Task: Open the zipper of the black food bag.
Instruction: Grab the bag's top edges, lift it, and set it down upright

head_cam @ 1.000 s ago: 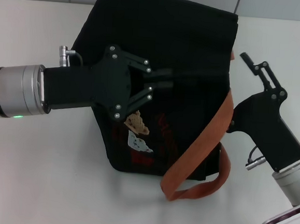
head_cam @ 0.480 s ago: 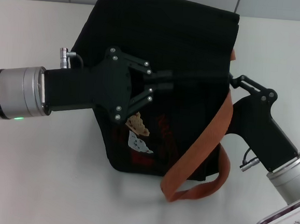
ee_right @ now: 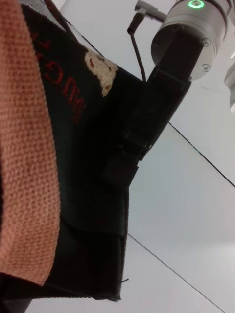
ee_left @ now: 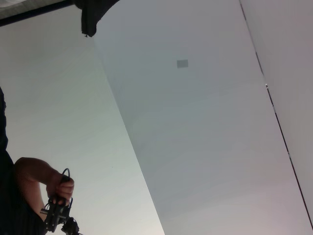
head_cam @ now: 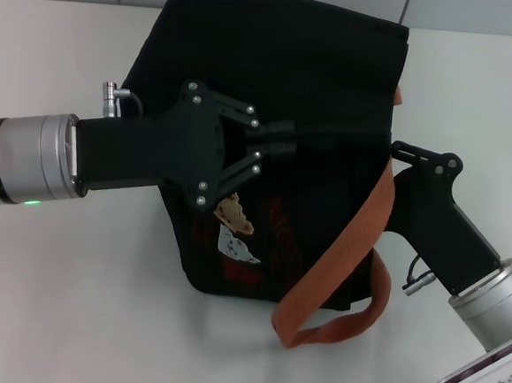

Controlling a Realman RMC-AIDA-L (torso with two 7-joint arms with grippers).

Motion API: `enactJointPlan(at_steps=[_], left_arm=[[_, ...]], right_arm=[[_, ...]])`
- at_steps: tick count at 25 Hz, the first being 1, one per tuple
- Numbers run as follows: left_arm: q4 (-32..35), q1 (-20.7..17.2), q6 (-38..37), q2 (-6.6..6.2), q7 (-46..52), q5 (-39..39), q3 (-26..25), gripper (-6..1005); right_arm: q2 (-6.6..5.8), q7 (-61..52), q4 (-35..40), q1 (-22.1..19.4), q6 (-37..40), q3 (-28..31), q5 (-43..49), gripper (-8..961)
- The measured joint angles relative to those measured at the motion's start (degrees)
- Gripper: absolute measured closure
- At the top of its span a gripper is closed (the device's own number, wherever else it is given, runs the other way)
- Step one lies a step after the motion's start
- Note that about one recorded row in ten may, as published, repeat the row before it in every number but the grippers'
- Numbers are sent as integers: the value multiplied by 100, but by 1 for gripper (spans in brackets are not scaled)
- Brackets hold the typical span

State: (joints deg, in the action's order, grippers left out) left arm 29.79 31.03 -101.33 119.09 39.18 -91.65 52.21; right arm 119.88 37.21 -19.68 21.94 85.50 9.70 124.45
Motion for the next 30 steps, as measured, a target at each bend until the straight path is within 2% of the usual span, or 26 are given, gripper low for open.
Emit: enactJointPlan(at_steps=[1, 23, 30], left_arm=[[0, 0, 0, 0, 0, 0, 0, 842], [-76, 7, 10, 0, -67, 17, -43, 824], [-91, -65, 19, -7, -68, 254, -50, 819]], right_arm=[[0, -1, 0, 2, -4, -1, 0, 955], [0, -3, 7, 3, -274, 2, -7, 920], [0, -3, 54, -16, -381, 14, -35, 909]])
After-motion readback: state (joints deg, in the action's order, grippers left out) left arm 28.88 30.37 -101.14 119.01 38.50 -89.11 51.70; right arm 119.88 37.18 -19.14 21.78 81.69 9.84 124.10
